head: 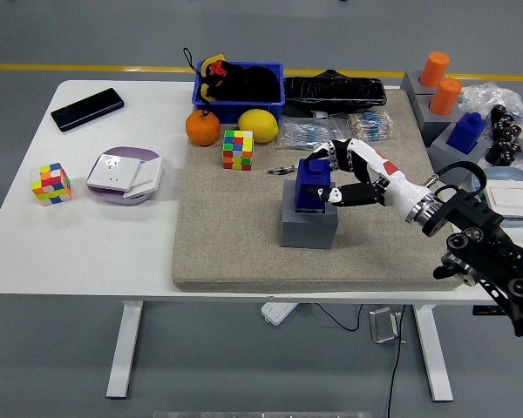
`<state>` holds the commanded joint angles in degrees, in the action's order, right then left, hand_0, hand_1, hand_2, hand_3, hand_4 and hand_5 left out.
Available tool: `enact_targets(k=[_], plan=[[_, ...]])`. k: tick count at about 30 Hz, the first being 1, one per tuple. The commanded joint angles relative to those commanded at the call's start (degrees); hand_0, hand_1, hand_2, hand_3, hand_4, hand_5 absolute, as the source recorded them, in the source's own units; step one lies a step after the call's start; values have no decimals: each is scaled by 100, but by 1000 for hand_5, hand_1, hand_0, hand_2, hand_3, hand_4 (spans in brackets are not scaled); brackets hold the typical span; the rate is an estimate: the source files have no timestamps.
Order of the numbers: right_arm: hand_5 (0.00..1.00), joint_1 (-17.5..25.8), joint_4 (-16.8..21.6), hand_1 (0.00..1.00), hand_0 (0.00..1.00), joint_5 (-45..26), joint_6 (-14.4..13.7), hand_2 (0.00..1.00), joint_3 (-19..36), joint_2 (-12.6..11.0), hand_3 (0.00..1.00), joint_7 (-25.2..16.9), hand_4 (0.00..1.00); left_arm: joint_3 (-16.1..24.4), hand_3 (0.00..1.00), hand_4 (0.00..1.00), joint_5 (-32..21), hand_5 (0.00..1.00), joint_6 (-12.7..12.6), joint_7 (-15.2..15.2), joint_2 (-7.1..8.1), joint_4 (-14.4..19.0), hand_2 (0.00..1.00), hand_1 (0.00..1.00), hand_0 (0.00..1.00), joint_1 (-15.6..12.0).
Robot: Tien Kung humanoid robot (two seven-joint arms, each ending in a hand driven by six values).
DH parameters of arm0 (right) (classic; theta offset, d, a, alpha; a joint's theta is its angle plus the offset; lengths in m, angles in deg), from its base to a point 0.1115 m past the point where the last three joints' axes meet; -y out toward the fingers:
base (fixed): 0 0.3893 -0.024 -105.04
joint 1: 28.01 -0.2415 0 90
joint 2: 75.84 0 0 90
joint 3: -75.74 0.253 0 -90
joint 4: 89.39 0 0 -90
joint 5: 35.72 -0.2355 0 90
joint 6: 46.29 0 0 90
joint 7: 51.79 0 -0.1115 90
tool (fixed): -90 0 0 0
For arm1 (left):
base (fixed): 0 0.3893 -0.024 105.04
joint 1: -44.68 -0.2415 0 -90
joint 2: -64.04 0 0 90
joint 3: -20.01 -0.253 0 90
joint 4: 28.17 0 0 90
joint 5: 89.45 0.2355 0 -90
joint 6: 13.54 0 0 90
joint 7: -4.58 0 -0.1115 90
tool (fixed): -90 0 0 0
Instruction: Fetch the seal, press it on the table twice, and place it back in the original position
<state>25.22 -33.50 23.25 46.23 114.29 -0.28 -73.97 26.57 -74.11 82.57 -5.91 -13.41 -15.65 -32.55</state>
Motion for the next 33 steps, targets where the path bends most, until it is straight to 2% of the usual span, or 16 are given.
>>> enact_targets(k=[33], plan=[[2, 14, -250, 396, 546, 15, -22, 407, -15, 77, 427, -22, 693, 66, 751, 692, 24, 261, 4, 1, -30, -16, 682, 694, 721, -23]])
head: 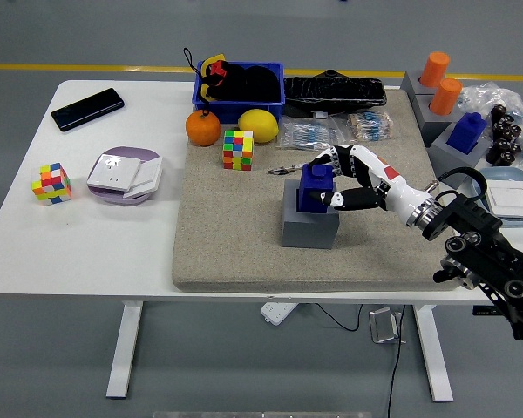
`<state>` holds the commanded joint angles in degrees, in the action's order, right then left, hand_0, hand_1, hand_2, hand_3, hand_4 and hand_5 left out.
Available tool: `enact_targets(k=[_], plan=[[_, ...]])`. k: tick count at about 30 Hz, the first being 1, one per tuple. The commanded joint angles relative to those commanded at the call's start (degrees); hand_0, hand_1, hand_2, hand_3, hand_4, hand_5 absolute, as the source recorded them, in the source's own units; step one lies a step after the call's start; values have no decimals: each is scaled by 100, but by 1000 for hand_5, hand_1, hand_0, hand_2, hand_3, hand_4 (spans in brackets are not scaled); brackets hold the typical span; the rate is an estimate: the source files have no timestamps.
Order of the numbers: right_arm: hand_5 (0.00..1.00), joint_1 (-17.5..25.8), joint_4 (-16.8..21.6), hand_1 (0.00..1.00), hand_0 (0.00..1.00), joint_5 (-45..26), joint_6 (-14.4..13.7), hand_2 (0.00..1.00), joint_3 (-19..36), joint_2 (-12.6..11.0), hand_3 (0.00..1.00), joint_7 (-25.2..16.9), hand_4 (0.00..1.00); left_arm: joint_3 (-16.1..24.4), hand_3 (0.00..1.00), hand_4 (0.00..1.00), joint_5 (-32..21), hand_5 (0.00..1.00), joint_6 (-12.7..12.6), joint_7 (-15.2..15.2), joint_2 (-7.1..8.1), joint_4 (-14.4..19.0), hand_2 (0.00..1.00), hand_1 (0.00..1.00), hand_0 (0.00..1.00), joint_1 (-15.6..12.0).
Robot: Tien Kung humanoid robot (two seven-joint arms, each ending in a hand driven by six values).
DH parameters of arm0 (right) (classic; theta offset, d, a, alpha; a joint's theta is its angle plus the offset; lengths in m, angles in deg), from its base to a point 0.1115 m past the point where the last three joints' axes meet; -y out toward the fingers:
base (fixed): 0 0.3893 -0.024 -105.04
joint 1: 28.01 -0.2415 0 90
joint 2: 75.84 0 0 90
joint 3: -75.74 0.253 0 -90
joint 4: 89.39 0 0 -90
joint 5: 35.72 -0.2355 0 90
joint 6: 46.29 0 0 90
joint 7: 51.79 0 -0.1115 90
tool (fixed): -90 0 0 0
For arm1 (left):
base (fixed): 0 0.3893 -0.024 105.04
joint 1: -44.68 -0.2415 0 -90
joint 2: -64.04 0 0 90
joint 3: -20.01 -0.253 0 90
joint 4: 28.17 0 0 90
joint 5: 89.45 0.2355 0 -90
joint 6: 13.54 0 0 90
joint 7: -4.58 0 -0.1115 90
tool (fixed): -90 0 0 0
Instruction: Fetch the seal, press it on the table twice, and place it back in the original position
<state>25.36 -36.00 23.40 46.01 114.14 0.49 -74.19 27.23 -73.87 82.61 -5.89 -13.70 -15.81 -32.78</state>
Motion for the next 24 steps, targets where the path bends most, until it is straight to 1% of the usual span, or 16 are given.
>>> enact_targets(k=[24], plan=[[2, -3, -15, 396, 546, -1, 1, 406, -99, 17, 428, 12, 695, 0, 751, 693, -14, 260, -1, -5, -10, -7, 681, 694, 723, -4]])
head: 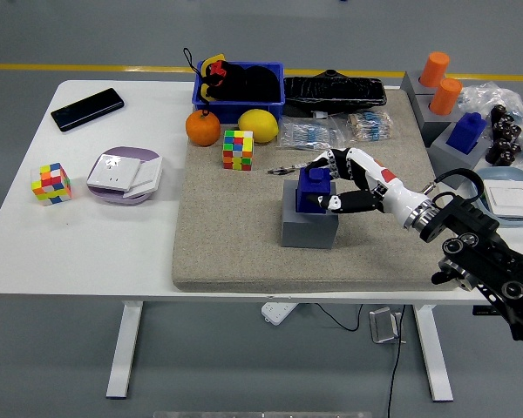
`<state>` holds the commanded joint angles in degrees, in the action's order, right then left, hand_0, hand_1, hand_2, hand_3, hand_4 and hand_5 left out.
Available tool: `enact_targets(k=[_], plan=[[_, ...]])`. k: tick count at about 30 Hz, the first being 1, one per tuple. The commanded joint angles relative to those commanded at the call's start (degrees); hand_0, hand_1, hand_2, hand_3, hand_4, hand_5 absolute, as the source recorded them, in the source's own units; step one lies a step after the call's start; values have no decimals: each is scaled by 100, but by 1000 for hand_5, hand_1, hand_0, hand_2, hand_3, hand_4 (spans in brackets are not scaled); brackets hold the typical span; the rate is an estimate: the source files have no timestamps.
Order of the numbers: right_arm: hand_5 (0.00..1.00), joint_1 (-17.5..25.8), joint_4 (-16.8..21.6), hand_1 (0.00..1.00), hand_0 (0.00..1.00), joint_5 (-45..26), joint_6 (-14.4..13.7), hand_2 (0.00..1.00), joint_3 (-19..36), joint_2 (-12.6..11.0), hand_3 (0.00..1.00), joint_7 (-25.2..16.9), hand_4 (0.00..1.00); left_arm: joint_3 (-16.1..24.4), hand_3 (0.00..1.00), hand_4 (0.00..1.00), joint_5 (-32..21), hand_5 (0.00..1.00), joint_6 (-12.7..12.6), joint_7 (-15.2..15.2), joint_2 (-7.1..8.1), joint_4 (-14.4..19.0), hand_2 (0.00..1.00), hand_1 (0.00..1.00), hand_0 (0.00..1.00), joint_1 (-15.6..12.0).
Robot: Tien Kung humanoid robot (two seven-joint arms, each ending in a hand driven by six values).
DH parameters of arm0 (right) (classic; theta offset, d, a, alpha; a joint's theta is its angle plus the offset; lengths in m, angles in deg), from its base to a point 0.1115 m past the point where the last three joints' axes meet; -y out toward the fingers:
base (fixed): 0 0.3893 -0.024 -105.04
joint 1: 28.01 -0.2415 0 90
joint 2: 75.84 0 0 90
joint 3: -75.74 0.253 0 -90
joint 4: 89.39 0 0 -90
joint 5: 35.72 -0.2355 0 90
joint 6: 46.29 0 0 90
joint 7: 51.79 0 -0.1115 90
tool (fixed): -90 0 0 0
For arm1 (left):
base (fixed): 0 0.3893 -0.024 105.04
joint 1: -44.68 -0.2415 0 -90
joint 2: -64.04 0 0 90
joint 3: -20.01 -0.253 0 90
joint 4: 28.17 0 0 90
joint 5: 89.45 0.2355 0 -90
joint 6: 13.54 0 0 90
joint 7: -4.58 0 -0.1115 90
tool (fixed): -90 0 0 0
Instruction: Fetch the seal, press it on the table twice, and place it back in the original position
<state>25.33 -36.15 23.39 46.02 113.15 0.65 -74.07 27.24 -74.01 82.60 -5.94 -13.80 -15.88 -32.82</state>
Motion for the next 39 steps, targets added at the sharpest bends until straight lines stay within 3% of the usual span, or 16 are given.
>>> enact_targets(k=[6, 7, 12, 13, 18, 19, 39], plan=[[2, 2, -6, 398, 547, -1, 18, 413, -14, 5, 436, 29, 698, 46, 751, 693, 39, 260, 1, 5, -1, 5, 681, 694, 722, 8], [2, 4, -5, 471, 591, -2, 24, 479, -16, 5, 514, 35, 704, 49, 751, 693, 41, 260, 2, 4, -2, 5, 681, 694, 722, 8], [2, 4, -4, 471, 591, -7, 47, 479, -32, 12, 514, 105, 704, 45, 751, 693, 33, 260, 2, 3, -4, 3, 681, 694, 722, 3], [2, 1, -7, 646, 674, -14, 59, 651, -33, 11, 713, 119, 878, 41, 751, 693, 28, 260, 1, 2, -5, 2, 681, 694, 722, 4], [2, -12, -27, 646, 674, -32, 95, 651, -30, 5, 713, 155, 878, 25, 751, 693, 17, 260, 3, 2, -2, 1, 681, 694, 722, 11], [2, -12, -28, 748, 753, -32, 97, 748, -29, 5, 780, 157, 954, 26, 752, 693, 18, 259, 4, 2, -2, 1, 681, 693, 722, 11], [2, 6, 27, 807, 821, 59, 196, 798, 157, -13, 812, 210, 998, 23, 752, 693, 6, 258, 9, 0, -10, 2, 680, 694, 722, 3]])
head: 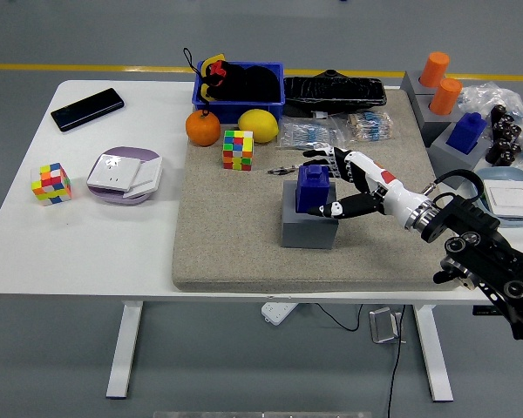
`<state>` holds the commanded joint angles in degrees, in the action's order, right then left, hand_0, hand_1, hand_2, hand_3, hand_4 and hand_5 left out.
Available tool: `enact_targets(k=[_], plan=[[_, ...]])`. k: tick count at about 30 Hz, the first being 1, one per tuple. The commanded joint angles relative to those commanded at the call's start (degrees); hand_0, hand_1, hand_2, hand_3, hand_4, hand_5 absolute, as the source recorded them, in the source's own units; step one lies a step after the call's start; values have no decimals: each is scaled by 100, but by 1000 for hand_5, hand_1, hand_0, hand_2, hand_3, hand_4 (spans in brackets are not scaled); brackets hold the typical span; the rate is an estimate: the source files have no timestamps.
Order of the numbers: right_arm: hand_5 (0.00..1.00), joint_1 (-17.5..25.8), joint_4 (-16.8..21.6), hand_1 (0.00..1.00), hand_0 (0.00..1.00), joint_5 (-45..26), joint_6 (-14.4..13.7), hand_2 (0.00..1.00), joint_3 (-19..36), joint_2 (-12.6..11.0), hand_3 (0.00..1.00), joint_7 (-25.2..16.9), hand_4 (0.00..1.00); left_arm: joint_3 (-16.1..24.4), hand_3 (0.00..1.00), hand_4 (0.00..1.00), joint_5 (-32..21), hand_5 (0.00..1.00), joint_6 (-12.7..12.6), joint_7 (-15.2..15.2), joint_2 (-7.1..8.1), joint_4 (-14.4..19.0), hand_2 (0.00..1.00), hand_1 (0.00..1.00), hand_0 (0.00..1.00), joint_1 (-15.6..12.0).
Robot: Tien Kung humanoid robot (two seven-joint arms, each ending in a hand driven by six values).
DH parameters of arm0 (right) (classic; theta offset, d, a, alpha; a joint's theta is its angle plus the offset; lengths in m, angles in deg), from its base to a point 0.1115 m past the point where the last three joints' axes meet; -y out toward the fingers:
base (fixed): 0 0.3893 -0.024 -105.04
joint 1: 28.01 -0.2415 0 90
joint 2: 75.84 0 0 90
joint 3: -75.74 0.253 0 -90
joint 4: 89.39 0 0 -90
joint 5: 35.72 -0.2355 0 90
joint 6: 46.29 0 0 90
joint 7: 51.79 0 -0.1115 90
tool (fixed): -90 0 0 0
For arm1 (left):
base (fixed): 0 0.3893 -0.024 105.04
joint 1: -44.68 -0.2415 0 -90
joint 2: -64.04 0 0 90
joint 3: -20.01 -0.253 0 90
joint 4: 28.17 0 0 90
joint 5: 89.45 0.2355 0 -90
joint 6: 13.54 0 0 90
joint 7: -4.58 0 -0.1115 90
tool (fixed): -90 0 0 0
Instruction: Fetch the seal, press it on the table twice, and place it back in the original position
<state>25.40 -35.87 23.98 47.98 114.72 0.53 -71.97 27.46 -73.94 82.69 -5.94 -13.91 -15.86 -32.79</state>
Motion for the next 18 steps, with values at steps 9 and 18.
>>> enact_targets(k=[9, 18], plan=[[8, -13, 162, 814, 827, 114, 40, 808, 233, -68, 823, 61, 998, -9, 752, 694, -10, 258, 5, 0, 13, 5, 681, 693, 722, 17], [74, 55, 196, 832, 842, 238, 163, 827, 646, -319, 839, 177, 998, -59, 752, 695, -50, 261, 2, 1, 35, 1, 681, 693, 723, -2]])
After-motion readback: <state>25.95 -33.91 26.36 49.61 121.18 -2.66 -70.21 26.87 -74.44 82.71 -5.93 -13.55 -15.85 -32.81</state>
